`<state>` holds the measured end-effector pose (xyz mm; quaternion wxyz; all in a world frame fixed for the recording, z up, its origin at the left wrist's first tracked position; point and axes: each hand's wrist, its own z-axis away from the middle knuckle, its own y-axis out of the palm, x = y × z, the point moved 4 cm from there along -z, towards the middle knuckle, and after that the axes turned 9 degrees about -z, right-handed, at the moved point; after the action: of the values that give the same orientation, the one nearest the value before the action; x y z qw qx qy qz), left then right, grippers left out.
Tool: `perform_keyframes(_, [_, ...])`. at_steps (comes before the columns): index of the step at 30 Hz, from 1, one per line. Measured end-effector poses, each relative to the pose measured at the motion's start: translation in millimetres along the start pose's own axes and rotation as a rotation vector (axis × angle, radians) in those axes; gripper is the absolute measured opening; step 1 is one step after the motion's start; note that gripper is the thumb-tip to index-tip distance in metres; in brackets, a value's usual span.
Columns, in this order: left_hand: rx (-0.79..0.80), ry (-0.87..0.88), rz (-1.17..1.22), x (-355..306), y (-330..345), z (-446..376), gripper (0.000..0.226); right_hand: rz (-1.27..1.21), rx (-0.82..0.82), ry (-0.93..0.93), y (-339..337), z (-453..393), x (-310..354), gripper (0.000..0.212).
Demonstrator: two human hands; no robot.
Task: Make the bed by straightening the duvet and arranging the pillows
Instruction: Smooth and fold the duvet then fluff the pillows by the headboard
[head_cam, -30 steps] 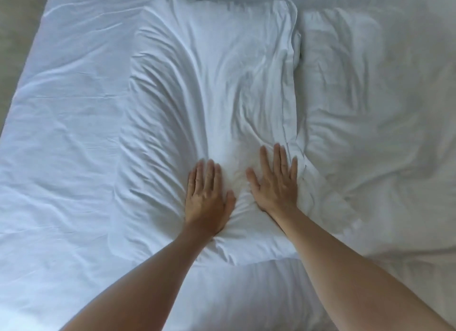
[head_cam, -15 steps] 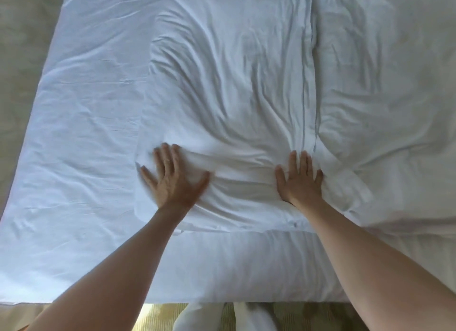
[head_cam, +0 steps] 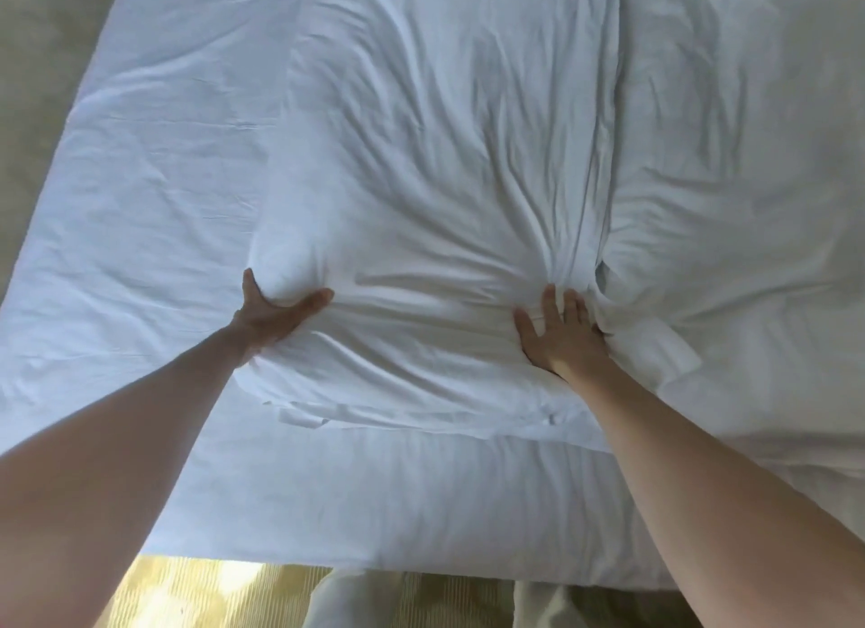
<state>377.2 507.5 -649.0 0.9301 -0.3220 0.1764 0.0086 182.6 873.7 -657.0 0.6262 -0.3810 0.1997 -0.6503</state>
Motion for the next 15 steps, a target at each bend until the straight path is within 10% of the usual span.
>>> perform_keyframes(7, [-0.077, -0.059, 0.236, -28.7, -2.8, 55.2, 0.093, -0.118, 0.074, -0.047, -5.1, -8.7, -8.5, 0.085])
perform_keyframes(15, [-0.457, 0.300, 0.028, -194.5, -14.4, 184.5, 0.039, -0.469, 0.160, -0.336, -53.5, 49.9, -29.6, 0.050])
